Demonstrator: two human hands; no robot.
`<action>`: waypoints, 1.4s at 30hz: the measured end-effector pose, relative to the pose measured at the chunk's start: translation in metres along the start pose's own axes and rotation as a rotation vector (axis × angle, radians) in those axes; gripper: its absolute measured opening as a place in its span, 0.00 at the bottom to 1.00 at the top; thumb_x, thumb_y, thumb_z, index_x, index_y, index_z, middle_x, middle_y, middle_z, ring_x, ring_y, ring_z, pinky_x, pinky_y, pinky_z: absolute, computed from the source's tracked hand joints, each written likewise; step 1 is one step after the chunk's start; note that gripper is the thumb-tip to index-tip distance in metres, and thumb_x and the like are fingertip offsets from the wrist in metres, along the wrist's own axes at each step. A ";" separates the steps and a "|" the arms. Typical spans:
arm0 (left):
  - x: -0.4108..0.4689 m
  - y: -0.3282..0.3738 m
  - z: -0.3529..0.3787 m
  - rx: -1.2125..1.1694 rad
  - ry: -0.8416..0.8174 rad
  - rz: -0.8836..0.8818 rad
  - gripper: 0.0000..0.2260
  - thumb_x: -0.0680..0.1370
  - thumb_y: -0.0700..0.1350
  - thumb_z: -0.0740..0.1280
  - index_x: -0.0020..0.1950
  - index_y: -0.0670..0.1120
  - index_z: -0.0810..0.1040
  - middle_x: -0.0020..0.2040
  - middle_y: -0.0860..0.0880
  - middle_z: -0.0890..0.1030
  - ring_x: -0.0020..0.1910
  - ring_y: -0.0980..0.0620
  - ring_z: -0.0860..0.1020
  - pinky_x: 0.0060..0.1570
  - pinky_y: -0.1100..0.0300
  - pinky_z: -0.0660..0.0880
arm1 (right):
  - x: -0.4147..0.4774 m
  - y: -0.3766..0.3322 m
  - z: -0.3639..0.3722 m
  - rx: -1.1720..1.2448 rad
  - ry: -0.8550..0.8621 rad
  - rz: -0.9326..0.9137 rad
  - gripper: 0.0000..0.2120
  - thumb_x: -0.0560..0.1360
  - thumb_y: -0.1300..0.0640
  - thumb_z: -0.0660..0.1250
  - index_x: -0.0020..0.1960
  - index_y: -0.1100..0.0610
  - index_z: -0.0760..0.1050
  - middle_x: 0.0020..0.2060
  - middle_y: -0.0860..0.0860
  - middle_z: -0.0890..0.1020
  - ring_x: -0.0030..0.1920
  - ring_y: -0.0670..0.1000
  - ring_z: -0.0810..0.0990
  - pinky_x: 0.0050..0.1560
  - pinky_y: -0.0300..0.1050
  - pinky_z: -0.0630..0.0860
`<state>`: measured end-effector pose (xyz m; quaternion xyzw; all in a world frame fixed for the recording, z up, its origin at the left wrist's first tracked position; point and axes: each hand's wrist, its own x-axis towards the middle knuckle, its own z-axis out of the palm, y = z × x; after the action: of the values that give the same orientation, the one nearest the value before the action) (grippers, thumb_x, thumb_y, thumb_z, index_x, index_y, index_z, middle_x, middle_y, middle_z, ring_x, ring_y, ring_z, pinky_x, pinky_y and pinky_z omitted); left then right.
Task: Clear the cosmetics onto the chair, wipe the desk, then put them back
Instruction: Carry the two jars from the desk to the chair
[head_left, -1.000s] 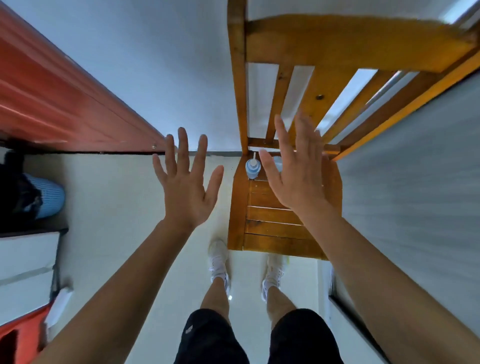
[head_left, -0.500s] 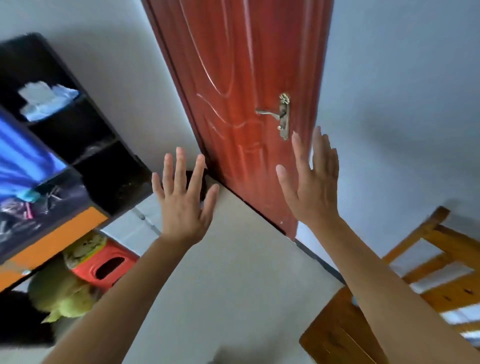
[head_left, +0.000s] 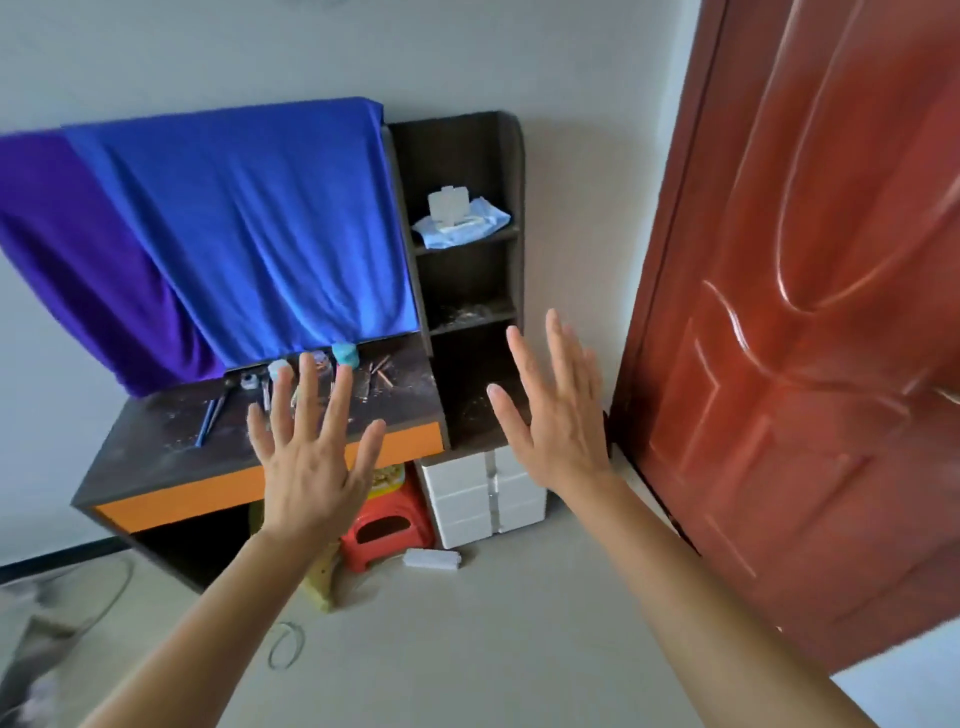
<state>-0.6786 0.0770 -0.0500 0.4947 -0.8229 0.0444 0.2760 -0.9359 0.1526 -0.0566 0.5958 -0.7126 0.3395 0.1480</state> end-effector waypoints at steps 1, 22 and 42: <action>0.003 -0.017 0.004 0.003 0.000 -0.024 0.31 0.81 0.65 0.48 0.81 0.53 0.55 0.82 0.47 0.51 0.81 0.44 0.46 0.74 0.33 0.48 | 0.009 -0.009 0.019 0.012 -0.023 -0.032 0.30 0.84 0.38 0.52 0.82 0.46 0.52 0.82 0.57 0.47 0.81 0.60 0.49 0.79 0.59 0.46; 0.224 -0.187 0.173 0.046 -0.239 -0.438 0.34 0.79 0.67 0.53 0.82 0.55 0.49 0.82 0.52 0.46 0.80 0.50 0.43 0.76 0.41 0.45 | 0.262 -0.008 0.359 0.332 -0.507 -0.155 0.38 0.80 0.34 0.57 0.82 0.49 0.46 0.82 0.55 0.52 0.80 0.56 0.56 0.76 0.54 0.60; 0.332 -0.400 0.368 -0.259 -0.704 -0.376 0.38 0.78 0.59 0.65 0.82 0.49 0.51 0.82 0.48 0.53 0.80 0.48 0.51 0.77 0.48 0.52 | 0.315 -0.055 0.594 0.213 -0.712 0.234 0.47 0.74 0.37 0.70 0.81 0.59 0.54 0.79 0.56 0.61 0.79 0.53 0.60 0.75 0.46 0.60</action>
<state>-0.6130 -0.5155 -0.2756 0.5825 -0.7610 -0.2826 0.0411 -0.8457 -0.4788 -0.2767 0.6029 -0.7434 0.1983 -0.2111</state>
